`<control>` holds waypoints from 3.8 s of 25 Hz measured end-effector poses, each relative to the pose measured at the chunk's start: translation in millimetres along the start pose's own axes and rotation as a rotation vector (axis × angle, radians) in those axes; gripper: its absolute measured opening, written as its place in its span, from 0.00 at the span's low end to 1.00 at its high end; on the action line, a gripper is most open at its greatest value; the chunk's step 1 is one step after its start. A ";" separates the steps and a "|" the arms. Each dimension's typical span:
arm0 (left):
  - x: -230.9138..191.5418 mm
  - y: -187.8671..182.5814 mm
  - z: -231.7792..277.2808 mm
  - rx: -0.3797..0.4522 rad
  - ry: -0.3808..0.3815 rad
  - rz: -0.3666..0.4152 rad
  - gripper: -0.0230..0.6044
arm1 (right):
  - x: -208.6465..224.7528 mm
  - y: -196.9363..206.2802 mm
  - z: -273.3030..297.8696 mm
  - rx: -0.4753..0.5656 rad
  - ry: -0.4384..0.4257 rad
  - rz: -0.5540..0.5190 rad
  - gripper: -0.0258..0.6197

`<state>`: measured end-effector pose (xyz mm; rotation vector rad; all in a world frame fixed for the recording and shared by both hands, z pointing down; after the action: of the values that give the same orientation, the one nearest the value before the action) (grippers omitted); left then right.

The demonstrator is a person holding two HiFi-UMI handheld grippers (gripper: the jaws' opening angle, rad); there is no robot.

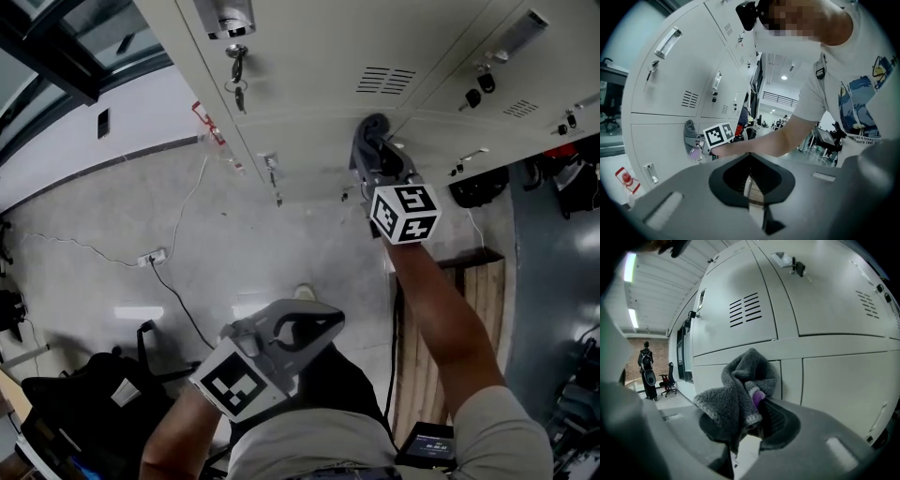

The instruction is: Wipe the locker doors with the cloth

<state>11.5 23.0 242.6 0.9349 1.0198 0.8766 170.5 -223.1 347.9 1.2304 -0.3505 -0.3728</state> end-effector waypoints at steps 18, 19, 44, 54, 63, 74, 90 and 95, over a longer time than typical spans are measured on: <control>-5.7 0.0 -21.1 0.016 -0.035 -0.002 0.04 | -116.3 -4.5 44.0 -0.004 -0.236 -0.030 0.20; -6.6 0.6 -22.2 0.016 -0.036 -0.004 0.04 | -122.6 -4.6 46.8 -0.008 -0.249 -0.034 0.20; -12.7 5.1 -7.6 0.032 0.052 -0.013 0.04 | -89.6 4.5 -1.6 -0.026 -0.294 -0.070 0.20; -11.9 0.5 12.4 0.025 0.085 -0.006 0.04 | 17.0 25.0 -25.6 -0.045 -0.022 -0.005 0.20; -7.7 3.4 7.8 0.008 0.053 -0.004 0.04 | 10.6 38.8 3.6 -0.080 -0.034 -0.002 0.20; -5.0 8.3 -4.2 0.038 0.023 -0.024 0.04 | -69.2 35.6 40.8 -0.086 -0.197 -0.032 0.20; -9.3 23.8 -31.1 0.048 -0.016 -0.055 0.04 | -161.0 46.5 85.3 -0.142 -0.362 -0.106 0.20; -10.2 26.8 -27.5 0.045 0.001 -0.059 0.04 | -168.5 49.0 87.1 -0.166 -0.405 -0.103 0.20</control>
<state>-21.6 28.9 263.8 0.9371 1.0668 0.8079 -14.3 -205.1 410.5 1.0087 -0.5915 -0.7296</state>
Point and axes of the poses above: the fingertips, and each gripper's own axes: z forward along the fingers, x to its right, y out of its underside, the point moved 9 cm from there along -z, backward along the fingers, and after that the axes turned 6 degrees about y, right-handed, at the moved point
